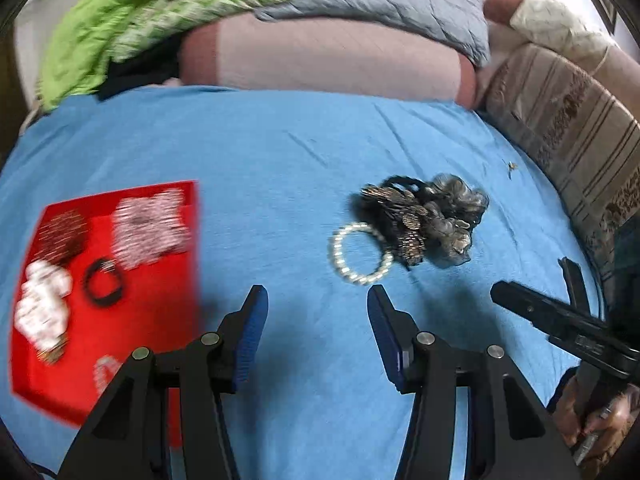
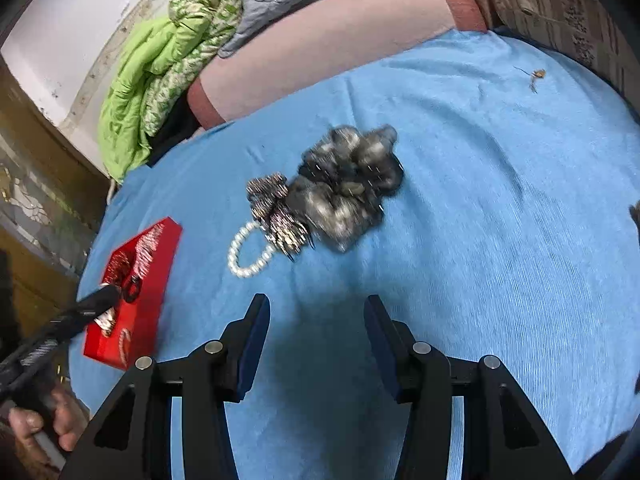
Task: Organize jewelry
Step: 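Move both tools back to the pearl bracelet and grey scrunchie, then grasp the pearl bracelet with the left tool while the right tool grasps the grey sheer scrunchie, then carry the pearl bracelet and grey scrunchie into the red tray while opening both tools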
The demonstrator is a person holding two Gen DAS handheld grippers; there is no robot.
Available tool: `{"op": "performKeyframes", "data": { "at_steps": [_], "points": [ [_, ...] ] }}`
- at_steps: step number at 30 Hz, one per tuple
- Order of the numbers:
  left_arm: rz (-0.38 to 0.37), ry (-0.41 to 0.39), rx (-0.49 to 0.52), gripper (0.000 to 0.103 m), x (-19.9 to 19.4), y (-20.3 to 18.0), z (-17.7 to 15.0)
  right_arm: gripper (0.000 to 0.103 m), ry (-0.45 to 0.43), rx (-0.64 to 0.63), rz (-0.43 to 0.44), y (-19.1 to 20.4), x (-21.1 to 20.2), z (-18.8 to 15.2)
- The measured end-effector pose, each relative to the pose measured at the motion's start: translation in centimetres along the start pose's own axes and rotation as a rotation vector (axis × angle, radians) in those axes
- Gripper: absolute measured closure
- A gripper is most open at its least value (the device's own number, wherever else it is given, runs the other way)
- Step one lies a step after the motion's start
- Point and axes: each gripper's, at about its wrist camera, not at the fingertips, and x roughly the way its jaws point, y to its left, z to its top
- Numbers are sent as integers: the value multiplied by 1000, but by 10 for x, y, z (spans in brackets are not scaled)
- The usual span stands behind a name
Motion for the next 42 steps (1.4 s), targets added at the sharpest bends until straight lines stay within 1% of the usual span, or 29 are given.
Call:
{"op": "performKeyframes", "data": {
  "at_steps": [3,5,7,12,16,18,19,20,21,22,23,24,25,27,29,32,38,42],
  "points": [
    [14,35,13,55,33,-9,8,50,-11,-56,24,11,6,13],
    [20,55,22,56,50,-12,12,50,-23,-77,2,14,11,22],
    [30,72,32,56,66,-14,17,50,-37,-86,-42,11,18,30],
    [25,98,35,56,90,-15,25,50,-69,-33,-113,-12,29,49],
    [15,115,34,56,107,-16,29,50,-69,-7,-136,-26,44,67],
    [17,106,42,56,109,-18,31,50,-58,-12,-141,-28,53,72],
    [12,104,46,61,109,-19,31,50,-54,-16,-143,-27,58,75],
    [-2,104,52,69,108,-20,31,50,-50,-21,-145,-27,61,76],
    [-7,113,59,95,109,-22,31,50,-44,-24,-147,-27,63,77],
    [-16,124,68,94,110,-24,31,54,-40,-28,-145,-26,65,78],
    [-28,123,75,94,108,-25,30,77,-35,-30,-145,-25,66,77],
    [-33,122,86,94,107,-28,29,87,-21,-30,-139,-24,66,76],
    [-32,120,93,94,105,-31,27,91,-16,-26,-130,-24,65,75],
    [-33,111,94,94,97,-33,24,94,-14,-25,-116,-23,61,71],
    [-53,97,74,94,83,-32,22,96,-19,-25,-99,-20,51,66],
    [-73,62,55,94,55,-31,15,97,-34,-38,-82,-15,35,56],
    [-96,-2,31,94,2,-28,-2,97,-66,-29,-42,-7,-1,35],
    [-114,-21,-10,94,-22,-19,-14,97,-82,-32,-18,3,-23,22]
  ]
}}
